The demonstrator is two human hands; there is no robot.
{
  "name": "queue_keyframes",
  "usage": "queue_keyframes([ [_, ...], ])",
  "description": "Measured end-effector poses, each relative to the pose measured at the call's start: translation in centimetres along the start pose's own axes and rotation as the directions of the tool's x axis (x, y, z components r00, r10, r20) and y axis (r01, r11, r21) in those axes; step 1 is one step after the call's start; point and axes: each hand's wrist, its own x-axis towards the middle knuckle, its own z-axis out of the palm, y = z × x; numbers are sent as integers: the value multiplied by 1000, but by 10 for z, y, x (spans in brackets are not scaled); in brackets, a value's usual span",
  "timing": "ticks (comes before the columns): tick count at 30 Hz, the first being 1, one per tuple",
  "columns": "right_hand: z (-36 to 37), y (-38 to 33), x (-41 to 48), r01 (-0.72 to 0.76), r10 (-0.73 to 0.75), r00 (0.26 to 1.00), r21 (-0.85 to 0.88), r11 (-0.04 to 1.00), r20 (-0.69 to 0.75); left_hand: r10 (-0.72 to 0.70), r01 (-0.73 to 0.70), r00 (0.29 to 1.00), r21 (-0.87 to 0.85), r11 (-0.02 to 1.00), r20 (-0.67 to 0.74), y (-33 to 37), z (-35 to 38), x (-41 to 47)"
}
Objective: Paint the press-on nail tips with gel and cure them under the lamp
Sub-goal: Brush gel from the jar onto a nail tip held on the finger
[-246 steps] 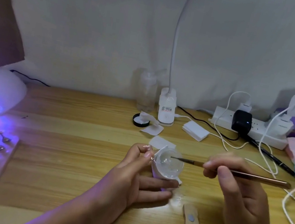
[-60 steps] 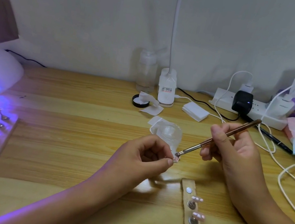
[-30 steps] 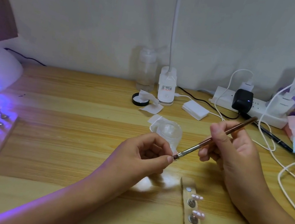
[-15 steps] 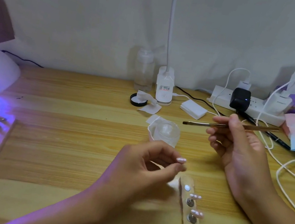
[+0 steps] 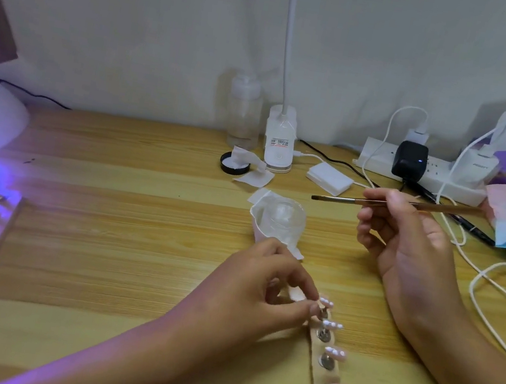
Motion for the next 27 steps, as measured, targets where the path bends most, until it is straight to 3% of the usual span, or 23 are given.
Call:
queue_keyframes([
  [10, -4, 4, 1, 18, -17, 999, -26, 1000, 36, 9, -9, 1000, 81, 997, -7, 3, 14, -8],
  [13, -4, 5, 1, 25, -24, 999, -32, 999, 26, -30, 30, 1000, 11, 999, 1, 4, 13, -6],
  [18, -5, 5, 3, 54, -54, 998, -14, 998, -45, -24, 57, 986, -204, 977, 162, 3, -2, -9],
  [21, -5, 5, 3, 73, -74, 996, -30, 997, -49, -12, -1, 999, -360, 933, -34, 4, -6, -8],
  [24, -3, 5, 0, 107, -110, 994, -70, 992, -28, -107, -104, 938, -564, 819, -329, 1, -11, -4],
  [27, 0, 3, -4, 163, -161, 987, -142, 976, 29, -212, -78, 889, -591, 803, -406, -7, -15, 0],
])
